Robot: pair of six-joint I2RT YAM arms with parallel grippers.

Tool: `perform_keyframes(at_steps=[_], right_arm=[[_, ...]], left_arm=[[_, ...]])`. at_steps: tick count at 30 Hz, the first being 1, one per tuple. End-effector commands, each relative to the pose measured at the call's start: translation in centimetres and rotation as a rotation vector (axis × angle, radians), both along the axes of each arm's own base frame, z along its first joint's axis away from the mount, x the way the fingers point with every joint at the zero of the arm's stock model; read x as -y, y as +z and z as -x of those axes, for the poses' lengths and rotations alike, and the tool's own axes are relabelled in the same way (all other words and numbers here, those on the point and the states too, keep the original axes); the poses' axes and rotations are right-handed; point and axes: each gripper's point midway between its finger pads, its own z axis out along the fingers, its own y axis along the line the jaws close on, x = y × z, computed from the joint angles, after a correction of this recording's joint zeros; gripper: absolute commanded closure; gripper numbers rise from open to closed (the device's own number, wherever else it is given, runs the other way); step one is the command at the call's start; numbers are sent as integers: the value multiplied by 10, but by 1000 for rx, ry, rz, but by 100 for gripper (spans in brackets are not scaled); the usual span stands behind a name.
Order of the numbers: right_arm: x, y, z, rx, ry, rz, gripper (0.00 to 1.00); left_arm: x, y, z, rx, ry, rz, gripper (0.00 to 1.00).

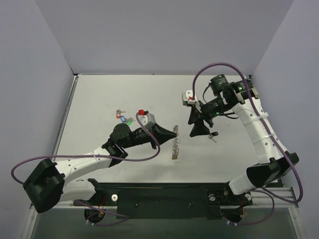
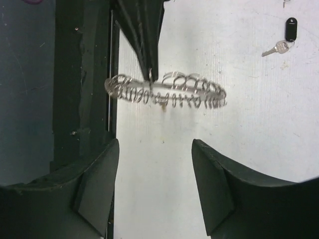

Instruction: Put the keys on the keyring

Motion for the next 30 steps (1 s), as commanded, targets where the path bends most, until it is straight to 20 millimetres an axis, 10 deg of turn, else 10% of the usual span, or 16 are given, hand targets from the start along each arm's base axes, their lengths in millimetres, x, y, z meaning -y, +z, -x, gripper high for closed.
perform_keyframes(at_steps=[1, 30], right_arm=[[1, 29, 36, 107, 139, -265, 44], [-35, 25, 27, 6, 169, -322, 71]], left_arm=[[-17, 71, 10, 120, 32, 286, 100], [-6, 80, 21, 151, -20, 326, 100]])
